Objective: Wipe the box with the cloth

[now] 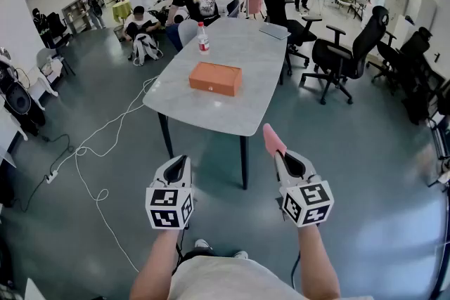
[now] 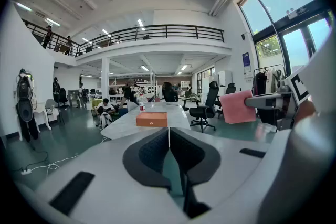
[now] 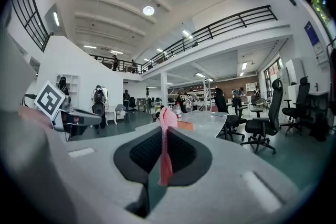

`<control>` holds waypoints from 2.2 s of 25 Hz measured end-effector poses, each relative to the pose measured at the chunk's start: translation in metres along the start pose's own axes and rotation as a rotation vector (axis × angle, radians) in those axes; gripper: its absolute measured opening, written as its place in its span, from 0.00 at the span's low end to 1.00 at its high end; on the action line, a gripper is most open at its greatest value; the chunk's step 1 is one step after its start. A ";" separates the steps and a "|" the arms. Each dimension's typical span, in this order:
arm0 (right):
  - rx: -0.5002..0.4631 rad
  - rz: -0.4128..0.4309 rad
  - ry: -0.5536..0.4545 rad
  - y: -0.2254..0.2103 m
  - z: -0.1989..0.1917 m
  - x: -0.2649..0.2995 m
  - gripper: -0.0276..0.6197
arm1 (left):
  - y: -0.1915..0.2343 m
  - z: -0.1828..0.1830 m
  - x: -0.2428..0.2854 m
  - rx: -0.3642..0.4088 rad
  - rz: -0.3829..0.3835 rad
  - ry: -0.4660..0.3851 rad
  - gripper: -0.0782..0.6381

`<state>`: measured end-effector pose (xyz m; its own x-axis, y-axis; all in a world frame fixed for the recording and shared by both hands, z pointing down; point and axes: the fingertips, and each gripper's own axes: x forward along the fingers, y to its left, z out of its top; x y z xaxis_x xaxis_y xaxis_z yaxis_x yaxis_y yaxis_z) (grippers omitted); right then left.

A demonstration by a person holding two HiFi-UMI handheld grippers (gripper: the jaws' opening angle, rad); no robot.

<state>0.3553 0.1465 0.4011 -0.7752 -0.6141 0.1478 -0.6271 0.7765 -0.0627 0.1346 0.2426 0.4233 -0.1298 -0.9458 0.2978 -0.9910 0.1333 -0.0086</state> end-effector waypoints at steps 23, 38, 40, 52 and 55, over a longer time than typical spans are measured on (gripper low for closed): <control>0.017 0.026 0.046 0.004 -0.012 0.098 0.07 | 0.061 -0.005 0.071 -0.026 -0.003 0.030 0.13; 0.050 -0.045 0.090 0.024 0.013 0.228 0.07 | 0.167 0.027 0.170 -0.043 -0.097 0.051 0.13; 0.055 -0.056 0.092 0.028 0.016 0.242 0.06 | 0.179 0.030 0.180 -0.044 -0.112 0.051 0.13; 0.096 -0.074 0.088 0.049 0.033 0.339 0.06 | 0.245 0.036 0.242 -0.029 -0.189 0.059 0.13; 0.118 -0.062 0.082 0.052 0.036 0.355 0.07 | 0.254 0.037 0.254 -0.029 -0.199 0.066 0.13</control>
<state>0.0448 -0.0365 0.4147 -0.7292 -0.6427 0.2350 -0.6816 0.7127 -0.1657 -0.1515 0.0253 0.4618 0.0716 -0.9330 0.3527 -0.9955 -0.0446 0.0842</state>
